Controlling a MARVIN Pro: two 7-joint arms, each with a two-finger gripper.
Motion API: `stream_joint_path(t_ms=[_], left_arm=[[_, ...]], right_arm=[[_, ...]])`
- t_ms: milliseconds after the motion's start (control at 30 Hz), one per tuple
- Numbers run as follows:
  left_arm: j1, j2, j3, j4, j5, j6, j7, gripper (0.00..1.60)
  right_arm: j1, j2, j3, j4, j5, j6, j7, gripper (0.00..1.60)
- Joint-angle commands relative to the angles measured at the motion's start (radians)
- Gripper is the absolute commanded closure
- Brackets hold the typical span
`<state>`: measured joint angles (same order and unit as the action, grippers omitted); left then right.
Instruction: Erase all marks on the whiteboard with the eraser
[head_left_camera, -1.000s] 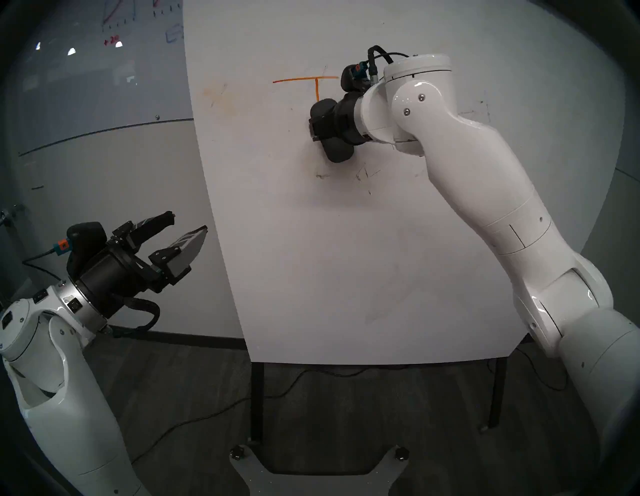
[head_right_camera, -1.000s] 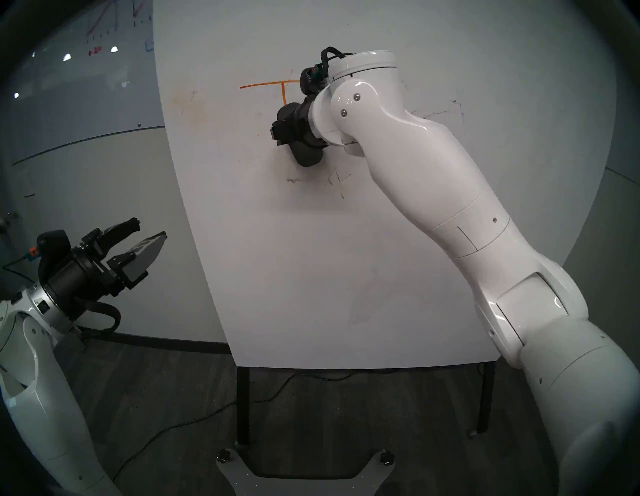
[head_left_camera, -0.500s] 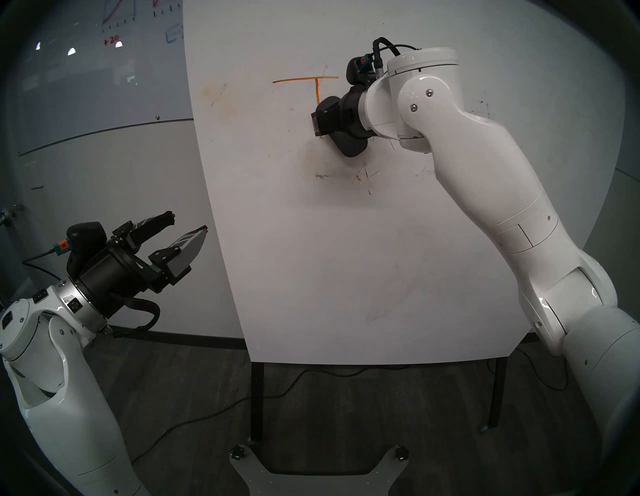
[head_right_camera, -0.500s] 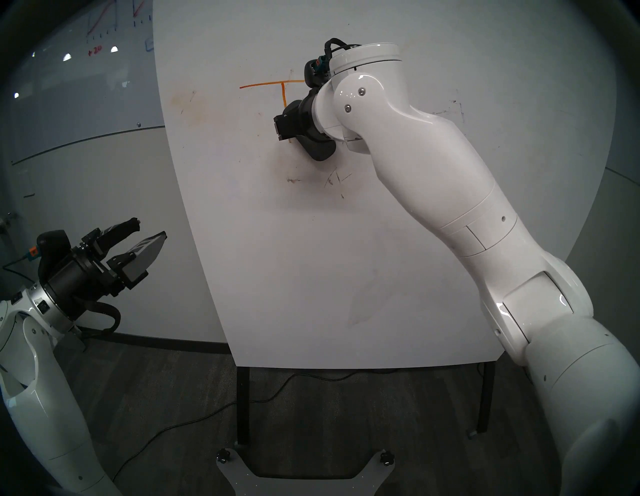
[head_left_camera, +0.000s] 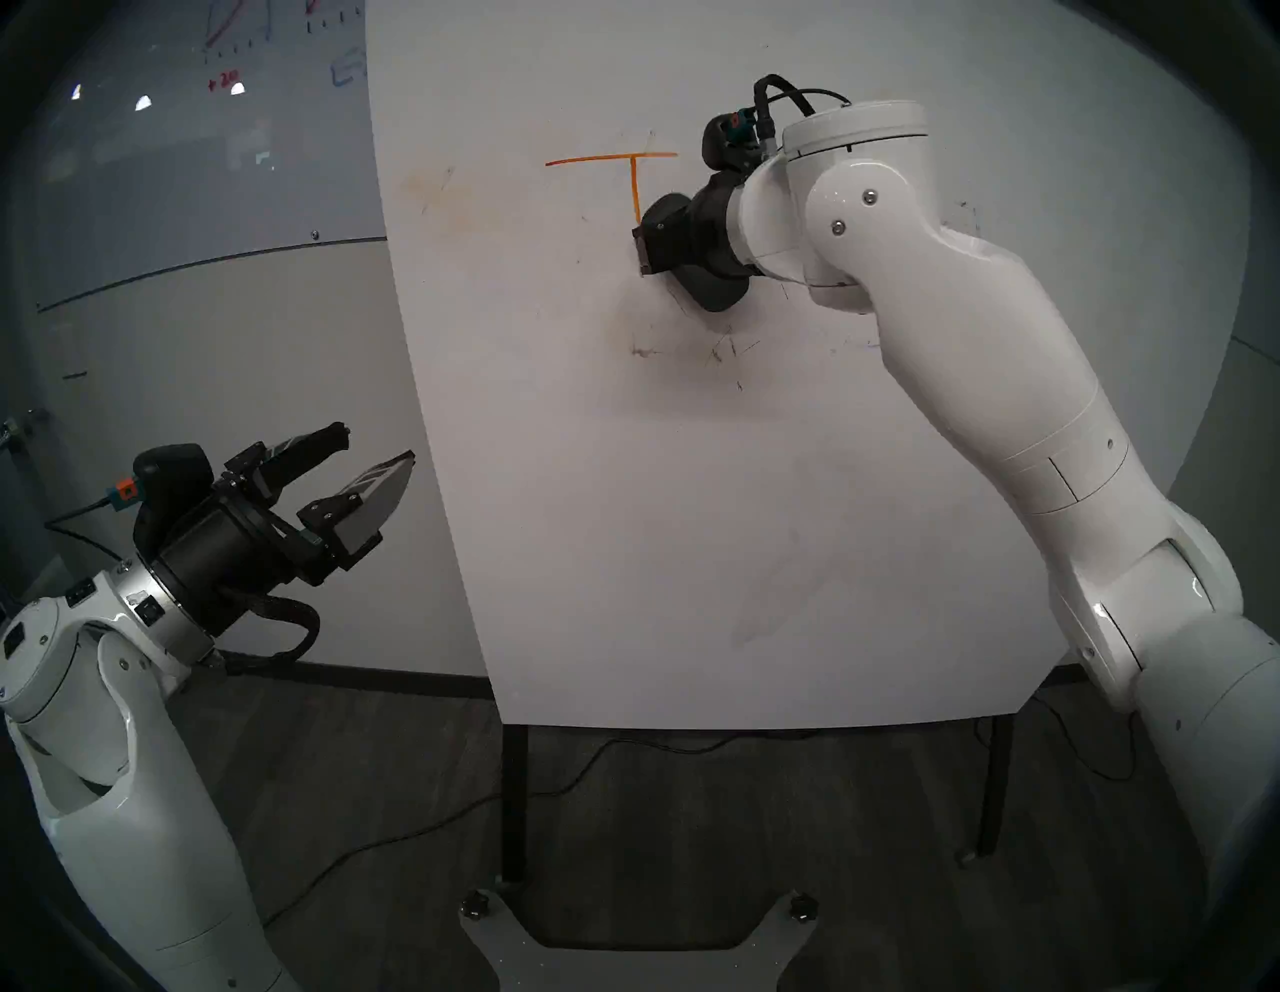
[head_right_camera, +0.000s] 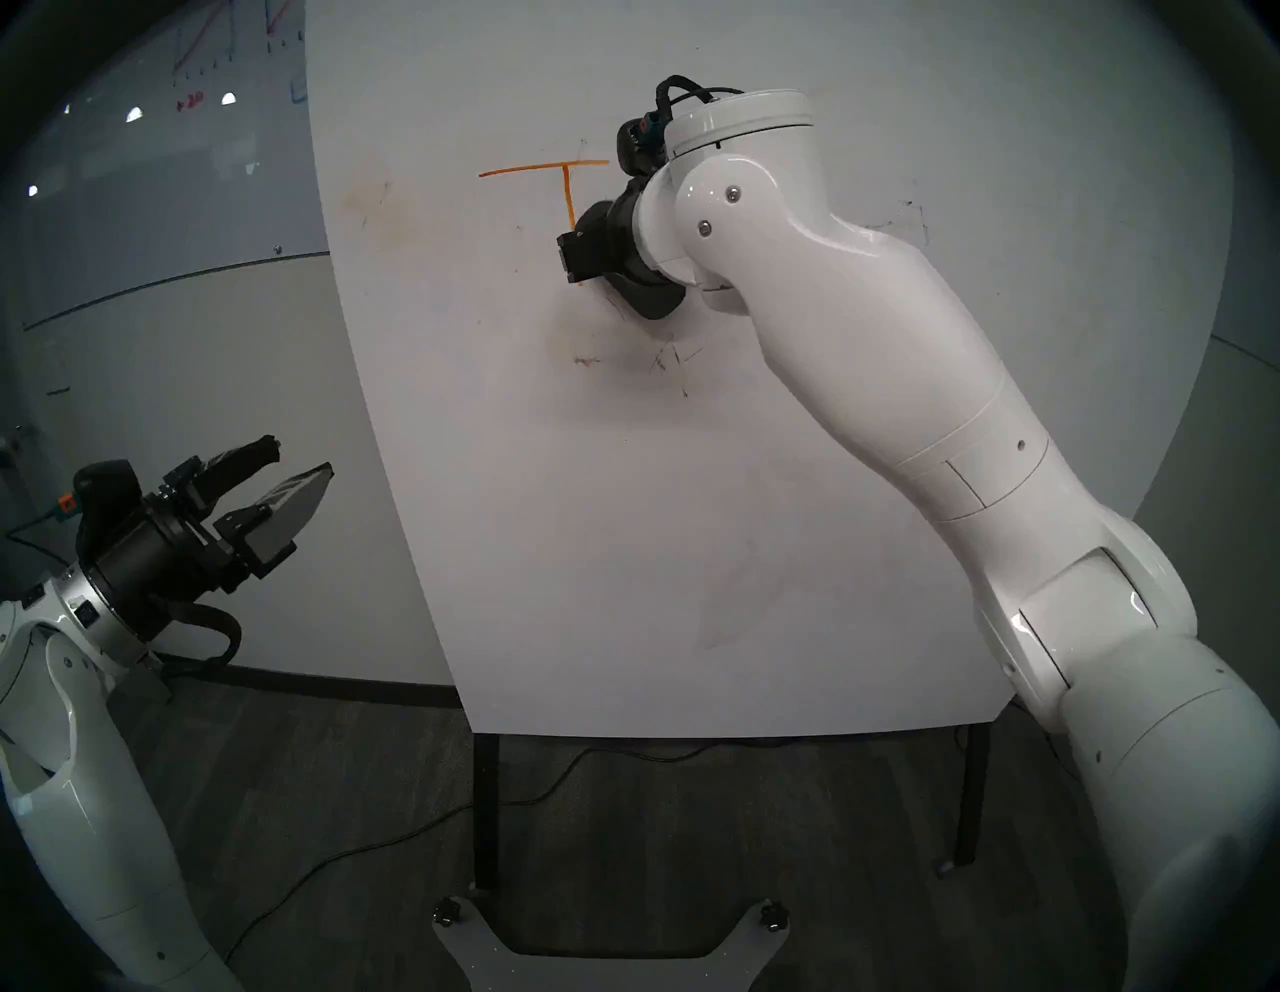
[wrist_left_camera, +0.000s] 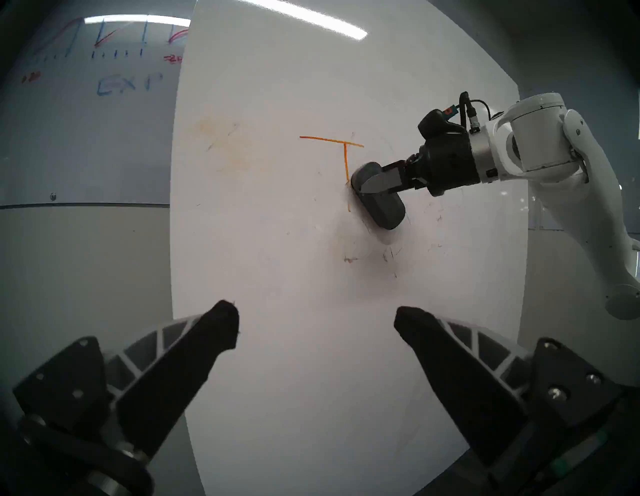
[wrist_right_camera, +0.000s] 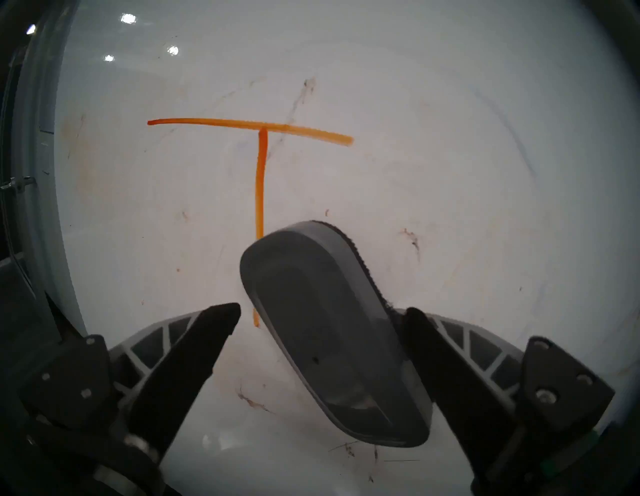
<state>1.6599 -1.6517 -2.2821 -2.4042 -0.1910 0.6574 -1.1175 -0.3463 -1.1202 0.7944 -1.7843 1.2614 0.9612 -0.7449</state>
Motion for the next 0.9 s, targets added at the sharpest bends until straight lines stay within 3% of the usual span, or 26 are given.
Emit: stream_joint_path(t_ms=[0, 400, 867], left_arm=[[0.000, 0.001, 0.001, -0.012, -0.003, 0.000, 0.001, 0.00], [0.000, 0.001, 0.001, -0.012, -0.003, 0.000, 0.000, 0.00], [0.000, 0.001, 0.001, -0.012, -0.003, 0.000, 0.000, 0.00]], right_arm=[[0.017, 0.015, -0.008, -0.008, -0.024, -0.004, 0.014, 0.00], [0.029, 0.038, -0.022, -0.014, -0.062, -0.046, 0.115, 0.00], [0.053, 0.048, -0.018, -0.005, -0.100, -0.061, 0.166, 0.00]])
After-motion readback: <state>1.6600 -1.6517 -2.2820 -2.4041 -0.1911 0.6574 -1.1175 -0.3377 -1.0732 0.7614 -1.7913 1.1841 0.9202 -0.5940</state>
